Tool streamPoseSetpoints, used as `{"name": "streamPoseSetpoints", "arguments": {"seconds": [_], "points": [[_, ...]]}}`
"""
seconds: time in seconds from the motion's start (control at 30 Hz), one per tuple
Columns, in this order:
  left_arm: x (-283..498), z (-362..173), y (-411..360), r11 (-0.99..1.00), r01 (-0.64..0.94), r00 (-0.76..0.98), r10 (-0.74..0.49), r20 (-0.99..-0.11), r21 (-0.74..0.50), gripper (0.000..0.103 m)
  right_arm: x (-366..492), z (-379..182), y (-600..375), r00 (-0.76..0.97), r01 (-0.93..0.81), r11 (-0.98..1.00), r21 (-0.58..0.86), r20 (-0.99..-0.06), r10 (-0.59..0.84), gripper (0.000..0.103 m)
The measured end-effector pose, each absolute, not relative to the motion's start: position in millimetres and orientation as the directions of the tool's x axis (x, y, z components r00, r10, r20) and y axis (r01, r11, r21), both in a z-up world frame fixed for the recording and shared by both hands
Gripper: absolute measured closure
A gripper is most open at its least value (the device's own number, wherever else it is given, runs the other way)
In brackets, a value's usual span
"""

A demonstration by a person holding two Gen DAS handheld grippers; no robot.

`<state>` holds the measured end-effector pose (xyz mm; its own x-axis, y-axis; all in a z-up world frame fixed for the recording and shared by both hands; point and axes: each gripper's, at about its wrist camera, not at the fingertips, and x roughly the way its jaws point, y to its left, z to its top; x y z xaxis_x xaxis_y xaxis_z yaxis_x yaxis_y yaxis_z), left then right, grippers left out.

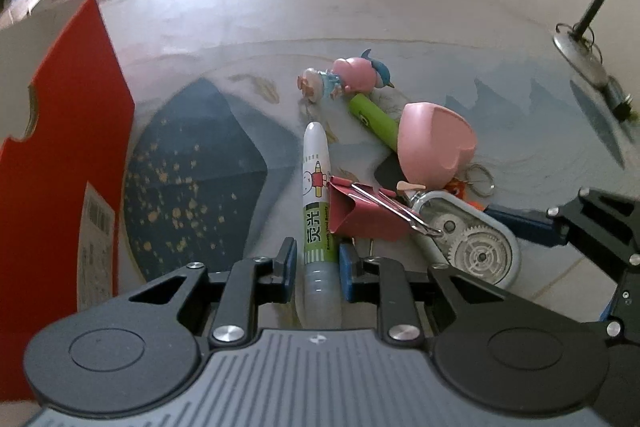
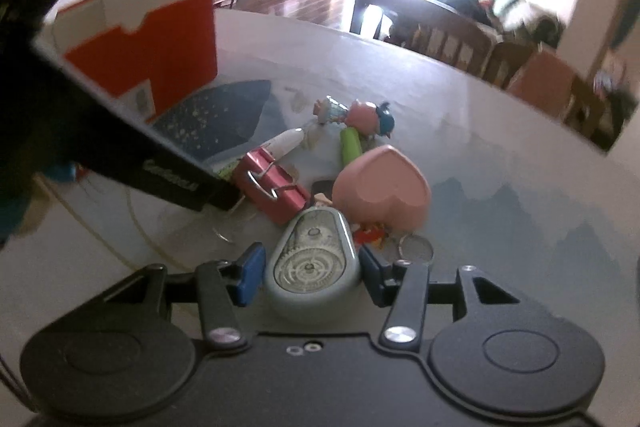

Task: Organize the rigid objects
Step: 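Grasp the white glue stick with the left tool while the right tool grasps the grey tape dispenser, then lift and carry the glue stick and tape dispenser with both tools into the box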

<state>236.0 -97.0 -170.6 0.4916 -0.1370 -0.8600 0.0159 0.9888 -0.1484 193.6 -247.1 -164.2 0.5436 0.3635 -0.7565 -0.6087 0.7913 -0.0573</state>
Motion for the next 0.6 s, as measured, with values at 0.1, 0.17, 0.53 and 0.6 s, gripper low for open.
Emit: {"name": "streamPoseSetpoints", "arguments": {"seconds": [0.1, 0.17, 0.53, 0.6], "points": [[231, -167, -93, 0.98, -0.006, 0.47, -0.175, -0.865, -0.201, 0.082, 192, -158, -258, 0.504, -0.572, 0.819, 0.041, -0.77, 0.39, 0.053], [226, -164, -90, 0.975, -0.019, 0.459, -0.189, -0.868, -0.222, 0.082, 189, -154, -263, 0.487, -0.547, 0.832, 0.091, -0.774, 0.405, 0.052], [191, -151, -80, 0.942, -0.096, 0.419, -0.254, -0.872, -0.32, 0.082, 159, -132, -283, 0.427, -0.434, 0.857, 0.279, -0.774, 0.468, 0.052], [183, -149, -78, 0.931, -0.112, 0.415, -0.272, -0.868, -0.346, 0.082, 156, -127, -282, 0.425, -0.421, 0.856, 0.299, -0.769, 0.478, 0.052]]}}
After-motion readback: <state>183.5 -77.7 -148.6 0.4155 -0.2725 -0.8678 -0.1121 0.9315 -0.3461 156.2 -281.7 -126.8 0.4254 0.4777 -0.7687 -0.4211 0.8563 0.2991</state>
